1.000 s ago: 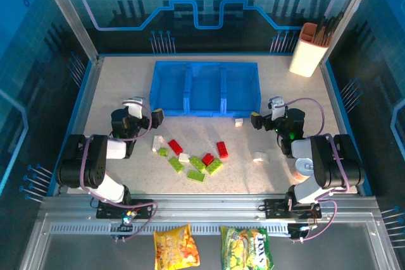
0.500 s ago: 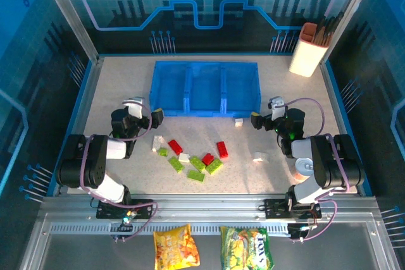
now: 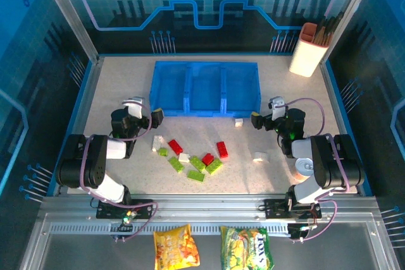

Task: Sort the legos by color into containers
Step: Pick up the lego from the center of the table.

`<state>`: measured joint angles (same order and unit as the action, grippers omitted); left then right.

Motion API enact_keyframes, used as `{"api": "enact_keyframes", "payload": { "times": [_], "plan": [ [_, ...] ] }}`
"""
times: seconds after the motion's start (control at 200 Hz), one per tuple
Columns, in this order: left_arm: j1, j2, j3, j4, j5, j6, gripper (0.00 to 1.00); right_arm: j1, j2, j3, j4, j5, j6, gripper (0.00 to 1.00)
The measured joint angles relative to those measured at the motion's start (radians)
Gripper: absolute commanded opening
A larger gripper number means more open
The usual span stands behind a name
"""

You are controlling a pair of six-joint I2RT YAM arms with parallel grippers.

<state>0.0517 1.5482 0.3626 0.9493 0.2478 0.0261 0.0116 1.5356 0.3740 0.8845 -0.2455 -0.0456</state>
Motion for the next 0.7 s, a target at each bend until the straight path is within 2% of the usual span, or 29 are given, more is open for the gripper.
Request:
{"api": "enact_keyframes", "payload": {
  "times": [0.305,0.53,0.7],
  "plan": [
    [0.000,-0.029,-0.013,-0.009,-0.031,-0.001,0.99,0.000,-0.019,0.000,-0.025,0.044,0.003,1.00],
    [0.000,-0.110,-0.018,-0.036,-0.068,-0.003,0.99,0.001,-0.131,0.027,-0.140,0.066,0.004,1.00],
    [0.000,-0.196,-0.018,-0.134,-0.109,-0.027,0.99,0.008,-0.187,0.056,-0.253,0.086,0.005,1.00]
  ]
}}
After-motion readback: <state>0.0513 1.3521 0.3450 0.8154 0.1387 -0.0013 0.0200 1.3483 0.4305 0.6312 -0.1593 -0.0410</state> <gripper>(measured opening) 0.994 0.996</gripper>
